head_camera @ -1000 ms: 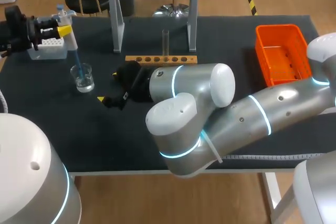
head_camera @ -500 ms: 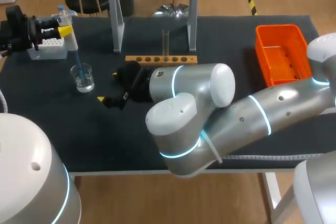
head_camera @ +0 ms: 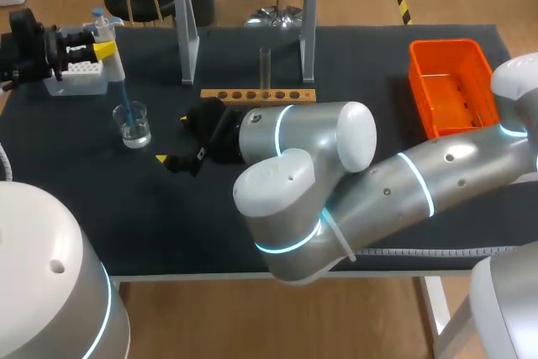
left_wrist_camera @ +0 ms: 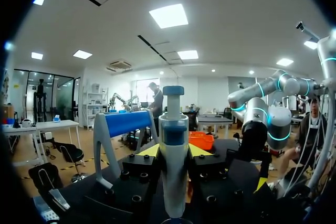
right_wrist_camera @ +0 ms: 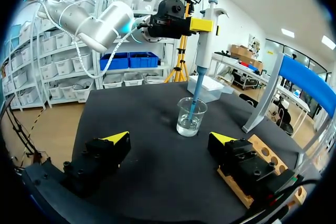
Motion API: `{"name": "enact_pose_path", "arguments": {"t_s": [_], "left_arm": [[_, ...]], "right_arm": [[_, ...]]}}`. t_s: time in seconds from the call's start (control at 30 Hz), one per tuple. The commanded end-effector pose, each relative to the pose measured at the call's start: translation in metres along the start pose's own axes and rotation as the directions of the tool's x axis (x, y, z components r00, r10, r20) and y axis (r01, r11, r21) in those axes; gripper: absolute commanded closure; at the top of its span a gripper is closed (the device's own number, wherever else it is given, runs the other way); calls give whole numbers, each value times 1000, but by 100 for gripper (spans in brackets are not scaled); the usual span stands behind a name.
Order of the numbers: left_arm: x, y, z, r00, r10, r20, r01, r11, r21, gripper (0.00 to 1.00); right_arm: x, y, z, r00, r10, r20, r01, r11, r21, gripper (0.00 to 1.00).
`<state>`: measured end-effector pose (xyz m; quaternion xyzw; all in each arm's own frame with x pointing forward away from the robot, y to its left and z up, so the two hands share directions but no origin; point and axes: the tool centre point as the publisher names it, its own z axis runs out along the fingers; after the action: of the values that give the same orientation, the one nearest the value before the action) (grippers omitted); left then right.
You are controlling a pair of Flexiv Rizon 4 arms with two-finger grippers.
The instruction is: Invert the test tube, pick up the pipette, mount the tip to pipette, aspirate from beaker and dispense into the tube, eject the tip, return the pipette, and cap with the stopper.
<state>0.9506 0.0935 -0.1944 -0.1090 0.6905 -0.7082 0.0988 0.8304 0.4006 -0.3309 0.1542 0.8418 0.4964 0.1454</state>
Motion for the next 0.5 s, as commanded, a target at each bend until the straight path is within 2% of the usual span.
{"name": "enact_pose_path", "arguments": {"t_s": [0.03,0.2,0.5], "left_arm": [[-1,0,-1,1000,0,-5,0,1000,1,100],[-1,0,-1,1000,0,-5,0,1000,1,100],[-1,0,-1,1000,0,-5,0,1000,1,100]], "right_arm": [[-1,3,-3,1000,-6,0,6,1000,5,0],[-3,18,-9,999,-42,-12,42,999,-14,0],[-2,54,-23,983,-111,-145,102,992,-70,0]]}}
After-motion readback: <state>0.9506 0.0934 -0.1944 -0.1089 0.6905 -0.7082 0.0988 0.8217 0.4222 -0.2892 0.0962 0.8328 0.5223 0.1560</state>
